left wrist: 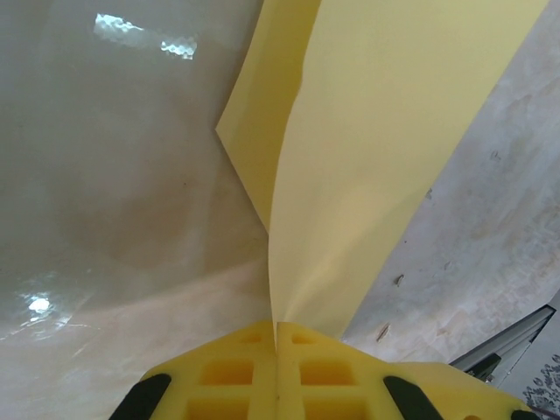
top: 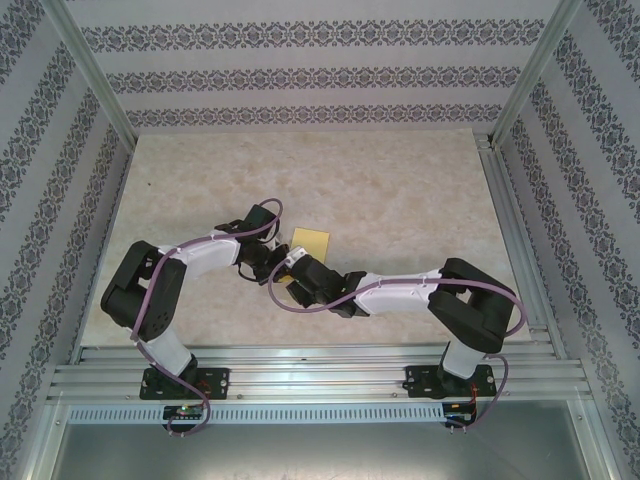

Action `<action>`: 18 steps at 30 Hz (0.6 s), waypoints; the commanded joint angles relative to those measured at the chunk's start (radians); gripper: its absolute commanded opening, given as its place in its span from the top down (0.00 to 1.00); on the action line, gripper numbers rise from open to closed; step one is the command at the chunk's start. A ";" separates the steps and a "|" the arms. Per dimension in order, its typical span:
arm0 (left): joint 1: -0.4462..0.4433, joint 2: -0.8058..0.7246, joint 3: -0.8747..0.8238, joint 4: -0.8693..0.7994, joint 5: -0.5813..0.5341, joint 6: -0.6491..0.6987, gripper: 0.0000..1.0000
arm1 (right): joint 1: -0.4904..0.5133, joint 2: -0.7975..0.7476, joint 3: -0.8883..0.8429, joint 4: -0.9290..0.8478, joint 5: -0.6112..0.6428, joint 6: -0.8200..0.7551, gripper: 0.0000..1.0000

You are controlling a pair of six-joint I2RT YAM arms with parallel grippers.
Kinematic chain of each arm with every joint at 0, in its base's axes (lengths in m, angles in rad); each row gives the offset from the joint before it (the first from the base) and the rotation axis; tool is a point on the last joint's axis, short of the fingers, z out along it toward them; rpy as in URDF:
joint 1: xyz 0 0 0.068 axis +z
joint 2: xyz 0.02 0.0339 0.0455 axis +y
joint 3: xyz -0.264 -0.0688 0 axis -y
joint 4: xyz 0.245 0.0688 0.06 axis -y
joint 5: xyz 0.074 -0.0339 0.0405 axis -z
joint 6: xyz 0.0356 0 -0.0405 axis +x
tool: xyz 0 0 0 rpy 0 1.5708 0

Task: Fold a paper plane with a square sheet of paper (fold left side to right side)
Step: Third fold the triangle at the center of the table.

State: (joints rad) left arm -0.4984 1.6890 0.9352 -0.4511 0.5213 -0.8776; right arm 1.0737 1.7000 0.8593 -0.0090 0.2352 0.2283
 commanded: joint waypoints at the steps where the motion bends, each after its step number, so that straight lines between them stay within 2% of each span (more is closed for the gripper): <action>1: -0.013 -0.002 0.037 0.020 0.028 -0.024 1.00 | 0.016 -0.043 -0.052 -0.002 -0.021 -0.043 0.58; 8: -0.013 -0.005 0.034 0.013 0.019 -0.038 1.00 | -0.005 -0.195 -0.222 0.129 -0.086 -0.061 0.56; 13: -0.013 0.001 0.049 -0.005 0.017 -0.059 1.00 | 0.031 -0.181 -0.250 0.233 -0.080 -0.134 0.57; 18: -0.013 0.006 0.069 -0.031 0.019 -0.055 1.00 | 0.049 -0.114 -0.218 0.259 -0.056 -0.177 0.57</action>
State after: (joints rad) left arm -0.5007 1.6901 0.9730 -0.4576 0.5304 -0.9188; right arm 1.1133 1.5417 0.6197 0.1837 0.1669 0.1032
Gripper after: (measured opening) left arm 0.051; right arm 0.431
